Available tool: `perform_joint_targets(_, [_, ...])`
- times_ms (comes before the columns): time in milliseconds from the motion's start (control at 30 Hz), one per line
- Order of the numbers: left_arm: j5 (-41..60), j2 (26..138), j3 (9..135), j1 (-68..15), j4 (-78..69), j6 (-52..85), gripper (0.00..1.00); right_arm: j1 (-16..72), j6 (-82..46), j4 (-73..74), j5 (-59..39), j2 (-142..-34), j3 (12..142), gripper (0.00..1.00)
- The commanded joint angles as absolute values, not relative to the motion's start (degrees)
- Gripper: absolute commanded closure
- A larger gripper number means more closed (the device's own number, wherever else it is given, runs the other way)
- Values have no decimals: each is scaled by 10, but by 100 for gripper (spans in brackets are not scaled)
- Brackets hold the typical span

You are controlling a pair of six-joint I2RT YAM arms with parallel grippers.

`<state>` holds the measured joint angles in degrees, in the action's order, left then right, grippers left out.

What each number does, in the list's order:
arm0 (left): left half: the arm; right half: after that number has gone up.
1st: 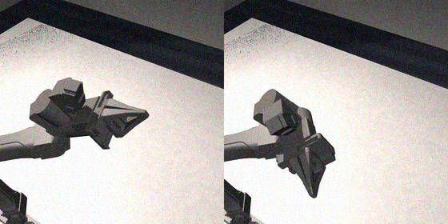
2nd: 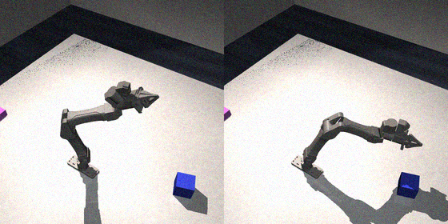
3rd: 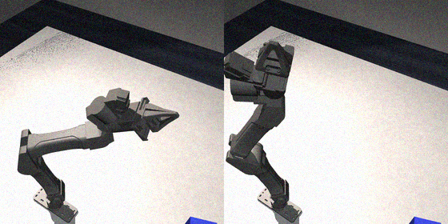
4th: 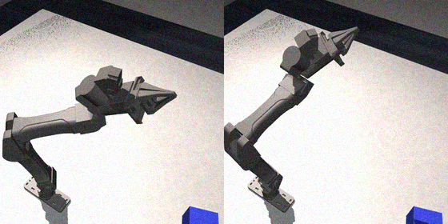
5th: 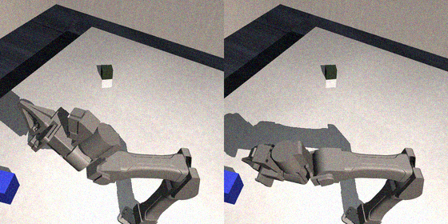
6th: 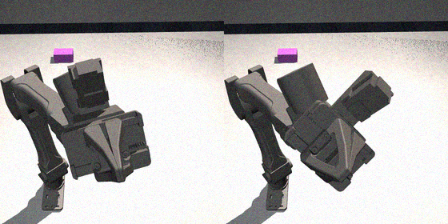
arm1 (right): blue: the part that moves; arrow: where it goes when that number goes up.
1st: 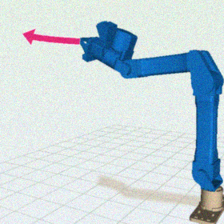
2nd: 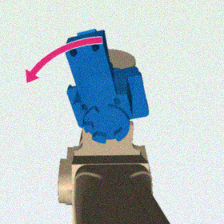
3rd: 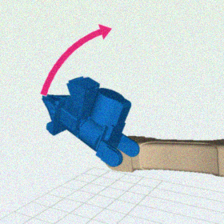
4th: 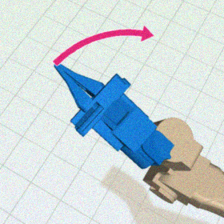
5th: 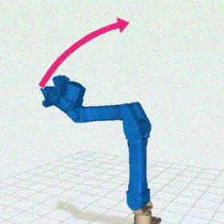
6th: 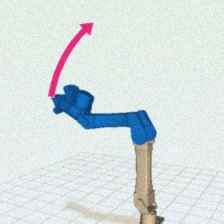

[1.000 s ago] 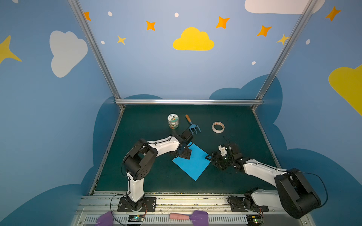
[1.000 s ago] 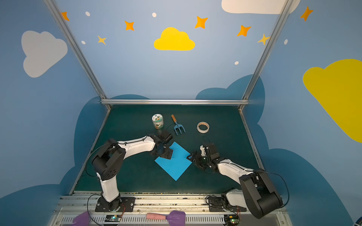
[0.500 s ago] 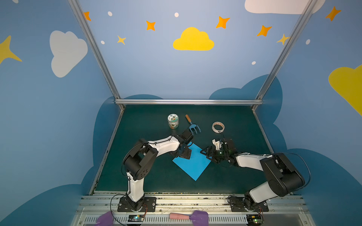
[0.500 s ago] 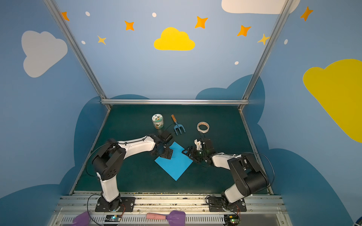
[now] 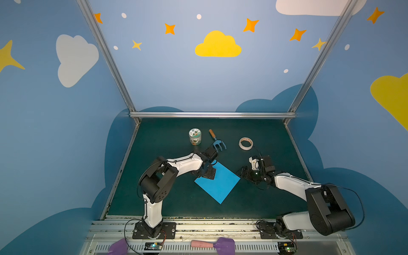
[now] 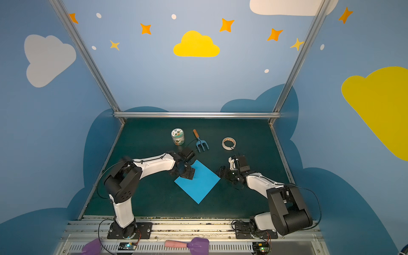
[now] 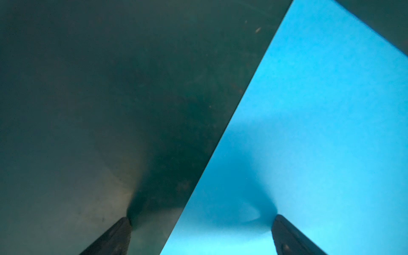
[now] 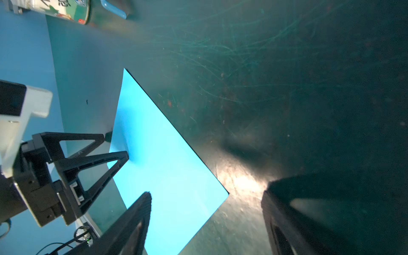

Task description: Fold a paper plane with a square sheet of paper (fold left side to right side)

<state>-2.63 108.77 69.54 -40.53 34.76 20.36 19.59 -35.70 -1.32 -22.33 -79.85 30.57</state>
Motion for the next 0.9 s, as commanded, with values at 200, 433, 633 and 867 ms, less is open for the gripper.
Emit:
perform_joint_targets(200, [-32,1130,675,-415,339,207,0,279,-405,-4,-230,-851,288,22])
perform_joint_targets(433, [-24,1130,667,-415,327,214,0,307,-449,60,-248,-854,287,22])
perform_joint_targets(633, [-19,1133,662,-418,320,219,0,322,-491,147,-293,-861,284,21])
perform_joint_targets(867, [-20,1133,658,-419,313,228,0,361,-528,159,-271,-830,262,19])
